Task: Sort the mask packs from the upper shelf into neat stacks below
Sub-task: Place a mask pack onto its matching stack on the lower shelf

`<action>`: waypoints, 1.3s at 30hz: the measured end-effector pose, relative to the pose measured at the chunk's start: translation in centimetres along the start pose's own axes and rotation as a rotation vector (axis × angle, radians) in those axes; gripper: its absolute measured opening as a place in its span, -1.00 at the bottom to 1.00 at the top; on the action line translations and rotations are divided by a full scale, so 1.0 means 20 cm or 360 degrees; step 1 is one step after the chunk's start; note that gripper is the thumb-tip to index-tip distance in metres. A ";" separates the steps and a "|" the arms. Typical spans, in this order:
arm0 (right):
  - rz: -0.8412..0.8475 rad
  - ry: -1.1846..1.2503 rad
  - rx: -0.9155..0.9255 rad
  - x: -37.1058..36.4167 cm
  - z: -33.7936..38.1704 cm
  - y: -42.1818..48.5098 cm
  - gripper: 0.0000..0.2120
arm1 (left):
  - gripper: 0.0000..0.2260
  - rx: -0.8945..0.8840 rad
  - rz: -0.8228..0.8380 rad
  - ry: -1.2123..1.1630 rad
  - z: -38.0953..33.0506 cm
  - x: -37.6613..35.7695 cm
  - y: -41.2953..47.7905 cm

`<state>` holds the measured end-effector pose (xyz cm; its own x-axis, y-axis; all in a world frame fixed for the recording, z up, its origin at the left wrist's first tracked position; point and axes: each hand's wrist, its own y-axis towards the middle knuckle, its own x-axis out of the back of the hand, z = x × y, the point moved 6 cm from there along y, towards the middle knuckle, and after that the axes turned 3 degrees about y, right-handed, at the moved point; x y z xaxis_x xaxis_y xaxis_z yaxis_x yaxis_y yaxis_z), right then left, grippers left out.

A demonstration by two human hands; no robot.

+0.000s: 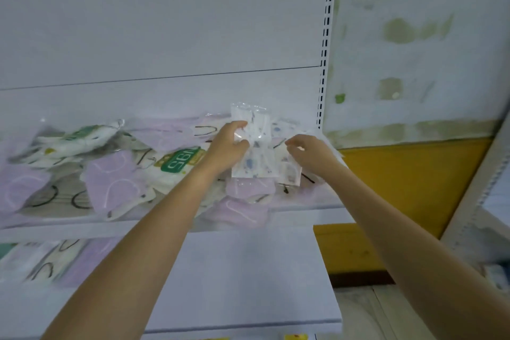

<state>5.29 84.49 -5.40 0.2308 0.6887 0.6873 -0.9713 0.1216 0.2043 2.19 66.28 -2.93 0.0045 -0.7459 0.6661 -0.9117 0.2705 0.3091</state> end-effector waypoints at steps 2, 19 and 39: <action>-0.0197 0.0028 -0.0043 0.06 0.00 0.09 -0.70 | -0.57 -0.0005 0.0068 0.0130 0.05 -0.06 0.05; -0.0602 0.0227 -0.0090 0.03 -0.04 0.41 -0.61 | -0.54 0.0018 -0.0386 -0.0007 0.18 0.14 0.27; -0.0355 -0.0175 -0.0220 0.04 -0.17 0.32 -0.57 | -0.46 0.0001 -0.0280 -0.0227 0.12 0.01 0.28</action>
<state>-0.85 88.31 -5.93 0.4374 0.5534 0.7088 -0.8926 0.3632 0.2672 -3.99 66.20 -2.79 0.1057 -0.8600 0.4993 -0.9022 0.1283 0.4118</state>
